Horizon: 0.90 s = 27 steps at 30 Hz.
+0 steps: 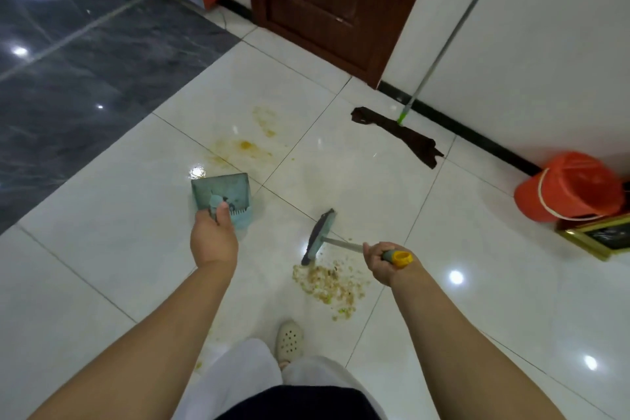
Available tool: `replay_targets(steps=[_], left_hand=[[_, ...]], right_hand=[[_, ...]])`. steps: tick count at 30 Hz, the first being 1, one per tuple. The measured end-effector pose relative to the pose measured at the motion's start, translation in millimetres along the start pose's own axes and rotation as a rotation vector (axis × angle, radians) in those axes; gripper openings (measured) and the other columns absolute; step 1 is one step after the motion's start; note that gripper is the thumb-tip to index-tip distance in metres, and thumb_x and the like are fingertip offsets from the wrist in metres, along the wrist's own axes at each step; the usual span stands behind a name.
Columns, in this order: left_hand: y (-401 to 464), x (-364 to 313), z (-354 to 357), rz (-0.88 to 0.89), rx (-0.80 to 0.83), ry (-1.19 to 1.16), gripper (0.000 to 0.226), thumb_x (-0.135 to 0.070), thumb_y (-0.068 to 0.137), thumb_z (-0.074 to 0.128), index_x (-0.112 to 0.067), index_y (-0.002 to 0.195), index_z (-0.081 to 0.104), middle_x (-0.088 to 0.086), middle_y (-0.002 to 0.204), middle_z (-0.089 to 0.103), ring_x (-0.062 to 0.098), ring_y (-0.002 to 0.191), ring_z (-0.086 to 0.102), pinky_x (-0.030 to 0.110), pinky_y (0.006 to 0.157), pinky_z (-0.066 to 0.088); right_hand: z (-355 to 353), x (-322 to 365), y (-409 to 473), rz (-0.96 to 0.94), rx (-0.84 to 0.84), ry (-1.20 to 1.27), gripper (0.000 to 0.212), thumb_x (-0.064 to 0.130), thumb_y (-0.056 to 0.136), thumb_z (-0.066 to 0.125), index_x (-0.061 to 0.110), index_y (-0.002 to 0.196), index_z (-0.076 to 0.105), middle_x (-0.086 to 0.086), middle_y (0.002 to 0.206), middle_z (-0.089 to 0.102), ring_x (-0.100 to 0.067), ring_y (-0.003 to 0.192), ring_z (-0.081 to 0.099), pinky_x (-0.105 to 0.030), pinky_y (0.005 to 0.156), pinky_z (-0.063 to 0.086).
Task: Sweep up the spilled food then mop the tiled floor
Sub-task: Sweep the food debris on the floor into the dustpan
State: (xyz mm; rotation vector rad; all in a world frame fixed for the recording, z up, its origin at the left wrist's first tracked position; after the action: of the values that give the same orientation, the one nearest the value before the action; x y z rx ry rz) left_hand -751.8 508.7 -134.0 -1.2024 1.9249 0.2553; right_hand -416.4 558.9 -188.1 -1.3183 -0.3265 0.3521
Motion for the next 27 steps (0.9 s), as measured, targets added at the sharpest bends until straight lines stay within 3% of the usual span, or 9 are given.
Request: replay_targets(steps=[4,7,9,14,19,24,27], left_hand=[[-4.5,-9.2,3.8,0.04,0.035,0.005,0.042,-0.037,0.099,0.04,0.003,0.097,0.053,0.026,0.095,0.062,0.038,0.088,0.059,0.031,0.066,0.035],[-6.8,-12.4,7.5,0.075,0.064,0.018,0.043,-0.037,0.099,0.04,0.005,0.097,0.053,0.027,0.094,0.062,0.039,0.088,0.059,0.031,0.065,0.035],[-9.1,-13.1,10.9,0.103,0.088,0.03,0.045,-0.037,0.099,0.04,0.005,0.096,0.053,0.026,0.092,0.062,0.037,0.084,0.058,0.031,0.064,0.035],[-12.3,-9.6,19.1,0.128,0.165,0.048,0.042,-0.038,0.098,0.04,0.002,0.096,0.053,0.022,0.093,0.062,0.026,0.077,0.05,0.03,0.065,0.034],[-13.2,-1.8,30.3,0.16,0.256,0.056,0.042,-0.041,0.098,0.038,-0.002,0.096,0.053,0.013,0.087,0.063,0.024,0.073,0.054,0.028,0.058,0.035],[-17.3,10.3,42.3,0.192,0.298,0.092,0.038,-0.042,0.098,0.038,-0.009,0.084,0.05,0.0,0.07,0.058,0.016,0.061,0.052,0.023,0.049,0.032],[-19.1,18.7,47.1,0.209,0.33,0.09,0.038,-0.043,0.097,0.038,-0.013,0.078,0.049,-0.002,0.064,0.055,0.016,0.058,0.053,0.024,0.049,0.034]], right_hand=[[-6.8,10.2,-14.2,-0.015,0.009,-0.06,0.043,-0.001,0.096,0.041,0.001,0.139,0.041,-0.032,0.114,0.046,-0.015,0.051,0.046,-0.015,0.026,0.035],[-19.5,21.9,-24.6,-0.028,0.011,-0.148,0.04,-0.001,0.096,0.039,-0.002,0.136,0.038,-0.029,0.093,0.045,-0.017,0.027,0.043,-0.015,0.027,0.036],[-26.8,29.6,-31.2,-0.037,0.033,-0.232,0.032,0.002,0.097,0.038,-0.002,0.13,0.038,-0.024,0.09,0.045,-0.014,0.021,0.036,-0.013,0.027,0.036],[-33.2,39.7,-38.8,-0.051,0.08,-0.459,0.015,0.002,0.097,0.034,-0.007,0.102,0.046,-0.019,0.083,0.049,-0.009,0.023,0.038,-0.013,0.027,0.036],[-22.4,48.9,-8.4,-0.172,0.045,-0.697,0.009,0.003,0.097,0.04,0.0,0.105,0.043,-0.016,0.085,0.053,-0.006,0.027,0.038,-0.011,0.029,0.037],[-11.1,52.8,37.8,-0.298,-0.024,-0.962,0.021,0.007,0.099,0.046,-0.001,0.117,0.041,-0.021,0.09,0.055,-0.009,0.025,0.043,-0.014,0.032,0.043],[-15.9,45.5,57.5,-0.304,-0.065,-1.136,0.02,0.008,0.099,0.047,-0.005,0.114,0.042,-0.02,0.088,0.056,-0.011,0.03,0.046,-0.015,0.032,0.043]])
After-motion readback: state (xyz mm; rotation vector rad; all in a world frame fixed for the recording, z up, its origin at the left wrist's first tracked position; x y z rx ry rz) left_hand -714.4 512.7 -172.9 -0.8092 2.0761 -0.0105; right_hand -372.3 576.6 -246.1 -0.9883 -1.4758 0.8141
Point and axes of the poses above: each hand's wrist, its own y-axis towards the middle knuckle, its own z-axis out of the palm, x = y × z, the point moved 7 cm from there along y, towards the middle knuckle
